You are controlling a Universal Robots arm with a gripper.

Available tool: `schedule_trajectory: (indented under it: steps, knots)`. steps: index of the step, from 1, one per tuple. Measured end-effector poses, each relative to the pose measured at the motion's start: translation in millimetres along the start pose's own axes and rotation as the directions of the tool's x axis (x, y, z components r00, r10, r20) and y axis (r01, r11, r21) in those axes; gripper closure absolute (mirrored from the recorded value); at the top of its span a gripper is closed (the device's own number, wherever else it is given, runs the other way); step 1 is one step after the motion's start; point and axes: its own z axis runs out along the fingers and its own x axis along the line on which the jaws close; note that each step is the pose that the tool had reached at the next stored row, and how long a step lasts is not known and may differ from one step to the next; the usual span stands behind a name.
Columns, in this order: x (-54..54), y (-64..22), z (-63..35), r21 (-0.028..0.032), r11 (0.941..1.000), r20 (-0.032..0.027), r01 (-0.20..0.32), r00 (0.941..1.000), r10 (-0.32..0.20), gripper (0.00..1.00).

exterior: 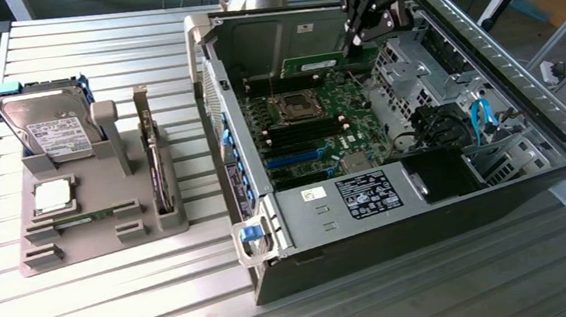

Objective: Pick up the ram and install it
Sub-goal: 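Pick up the ram and move it above insertion slot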

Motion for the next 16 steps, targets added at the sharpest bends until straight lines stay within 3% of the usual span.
schedule_trajectory:
  steps: [16]
  knots:
    - [1.3, -0.2, 18.2, 0.0, 1.0, -0.0001, 0.0, 1.0, 0.0, 0.88]
